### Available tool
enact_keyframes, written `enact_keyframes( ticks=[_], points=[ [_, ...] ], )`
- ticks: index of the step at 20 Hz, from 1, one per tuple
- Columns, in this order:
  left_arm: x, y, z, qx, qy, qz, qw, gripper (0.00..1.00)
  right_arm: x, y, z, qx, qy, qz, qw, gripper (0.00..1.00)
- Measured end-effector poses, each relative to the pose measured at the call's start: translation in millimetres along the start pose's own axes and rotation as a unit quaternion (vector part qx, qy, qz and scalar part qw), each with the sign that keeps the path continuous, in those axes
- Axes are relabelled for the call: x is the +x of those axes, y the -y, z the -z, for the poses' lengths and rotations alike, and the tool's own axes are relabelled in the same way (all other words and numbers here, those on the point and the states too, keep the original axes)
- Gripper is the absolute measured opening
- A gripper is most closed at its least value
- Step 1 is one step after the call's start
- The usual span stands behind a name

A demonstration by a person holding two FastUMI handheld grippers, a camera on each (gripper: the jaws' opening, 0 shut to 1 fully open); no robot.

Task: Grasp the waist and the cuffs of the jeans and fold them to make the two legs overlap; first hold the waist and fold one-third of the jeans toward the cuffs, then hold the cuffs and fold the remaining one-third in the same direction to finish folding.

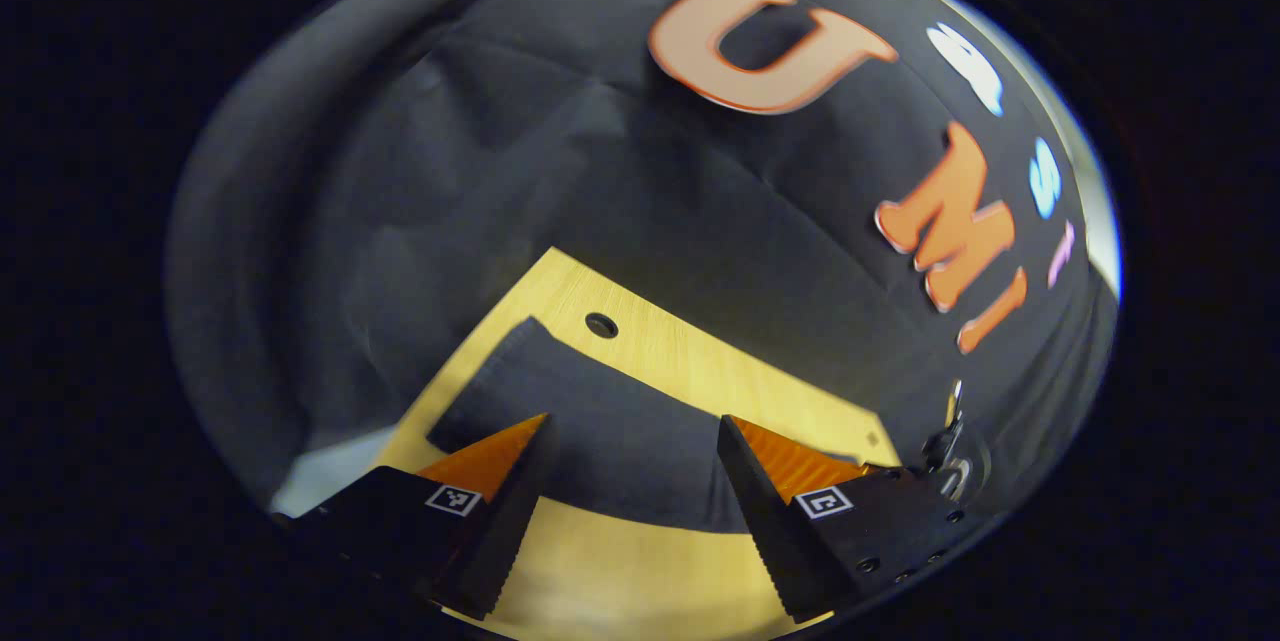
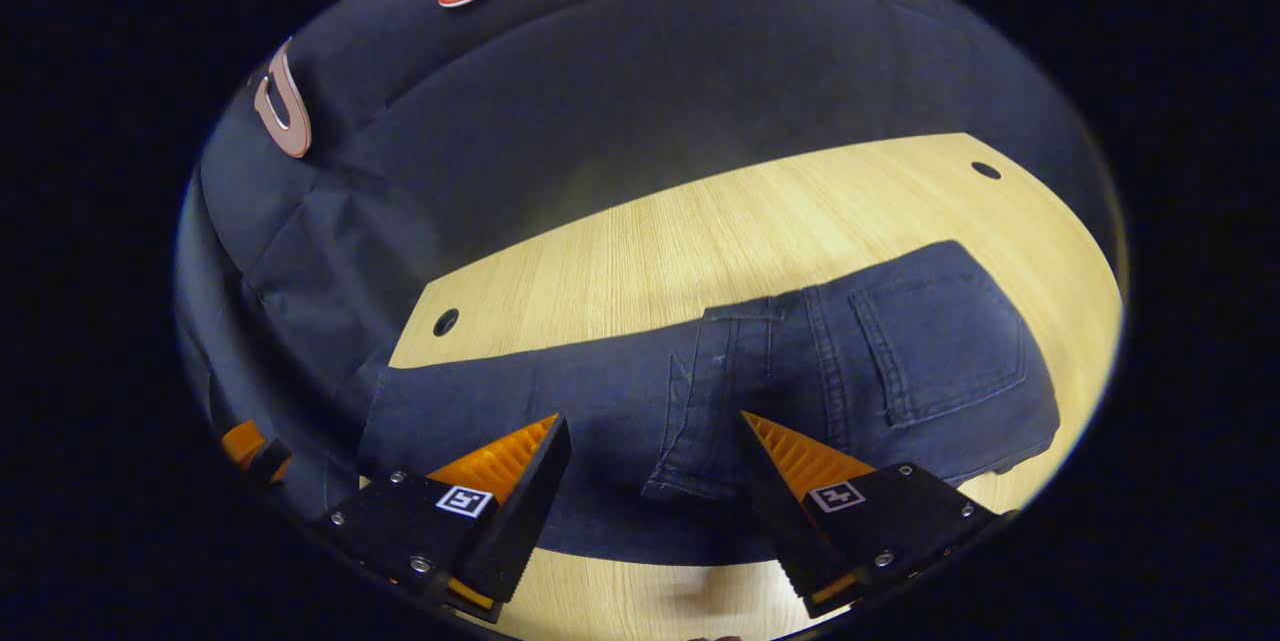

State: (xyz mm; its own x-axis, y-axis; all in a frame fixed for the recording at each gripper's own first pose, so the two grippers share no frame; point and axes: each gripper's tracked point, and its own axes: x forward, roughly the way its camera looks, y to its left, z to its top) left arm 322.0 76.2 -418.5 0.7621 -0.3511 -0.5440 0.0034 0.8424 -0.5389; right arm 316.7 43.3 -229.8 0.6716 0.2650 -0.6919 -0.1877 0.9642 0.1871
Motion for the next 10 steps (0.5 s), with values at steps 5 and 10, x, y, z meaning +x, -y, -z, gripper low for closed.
enact_keyframes(
  ticks=[5,10],
  points=[
    [-13.9,-63.7,26.9,-0.229,-0.007,-0.086,0.970,0.98,-48.7,21.6,-49.5,0.024,0.034,-0.042,0.998,0.99],
    [47.8,-131.5,46.2,-0.236,-0.011,-0.190,0.953,0.98,-69.8,76.4,-69.9,0.076,0.033,-0.042,0.996,0.99]
  ],
)
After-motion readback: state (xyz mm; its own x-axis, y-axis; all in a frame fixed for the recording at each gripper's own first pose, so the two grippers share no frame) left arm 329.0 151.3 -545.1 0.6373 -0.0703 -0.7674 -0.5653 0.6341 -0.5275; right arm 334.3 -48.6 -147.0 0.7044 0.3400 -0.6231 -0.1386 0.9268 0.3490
